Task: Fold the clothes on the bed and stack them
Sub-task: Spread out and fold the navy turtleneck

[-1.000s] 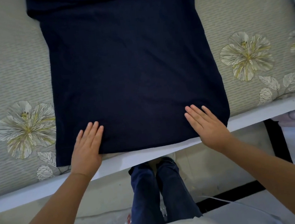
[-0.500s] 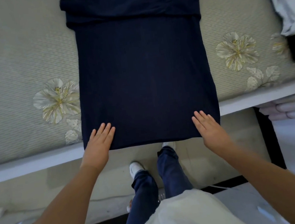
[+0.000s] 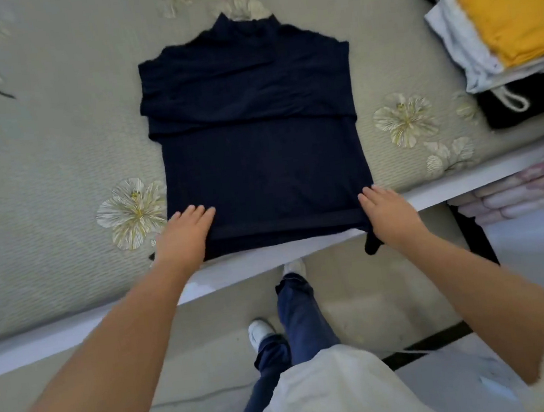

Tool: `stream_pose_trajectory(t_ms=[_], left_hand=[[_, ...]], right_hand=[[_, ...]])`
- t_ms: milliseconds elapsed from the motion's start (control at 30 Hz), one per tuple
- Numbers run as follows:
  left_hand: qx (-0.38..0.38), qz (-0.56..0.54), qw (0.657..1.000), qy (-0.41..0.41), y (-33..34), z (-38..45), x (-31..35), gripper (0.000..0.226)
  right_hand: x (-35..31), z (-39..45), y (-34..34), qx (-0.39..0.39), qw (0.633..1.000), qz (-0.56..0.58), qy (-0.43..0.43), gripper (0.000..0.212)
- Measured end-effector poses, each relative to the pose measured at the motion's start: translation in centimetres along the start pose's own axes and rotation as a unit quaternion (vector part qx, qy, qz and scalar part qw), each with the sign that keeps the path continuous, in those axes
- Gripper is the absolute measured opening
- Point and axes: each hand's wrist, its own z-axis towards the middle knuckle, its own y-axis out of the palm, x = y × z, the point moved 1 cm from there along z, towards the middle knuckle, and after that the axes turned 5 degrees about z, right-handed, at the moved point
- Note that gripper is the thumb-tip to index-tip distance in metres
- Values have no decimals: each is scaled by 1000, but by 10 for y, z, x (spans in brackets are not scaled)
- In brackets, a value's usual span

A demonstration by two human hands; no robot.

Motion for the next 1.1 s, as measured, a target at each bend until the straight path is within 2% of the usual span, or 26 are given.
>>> stream_pose_trajectory(t_ms=[133, 233, 367, 400, 500, 667, 800, 967, 1100], left_hand=[[82, 34, 995, -40, -48, 53, -17, 61], [109, 30, 990, -83, -77, 89, -30, 54], [125, -11, 984, -129, -114, 140, -47, 18], [129, -13, 982, -138, -124, 155, -52, 15], [116, -9, 981, -156, -148, 206, -72, 17], [52, 34, 979, -196, -169, 294, -111, 18], [81, 56, 971, -218, -165, 343, -133, 20], [111, 68, 969, -210, -159, 394, -149, 20], [109, 64, 966, -227, -147, 424, -151, 18]], right_hand=[[23, 46, -61, 96, 994, -27, 34, 30], [44, 80, -99, 89, 992, -60, 71, 22], [69, 137, -144, 97, 991, -49, 81, 21], [74, 154, -153, 103, 991, -38, 81, 20], [88, 208, -184, 96, 990, -14, 98, 16], [100, 299, -214, 68, 990, -7, 123, 25], [105, 356, -220, 88, 984, 12, 154, 21], [109, 404, -224, 77, 977, 4, 198, 14], [99, 430, -214, 100, 971, -3, 217, 20]])
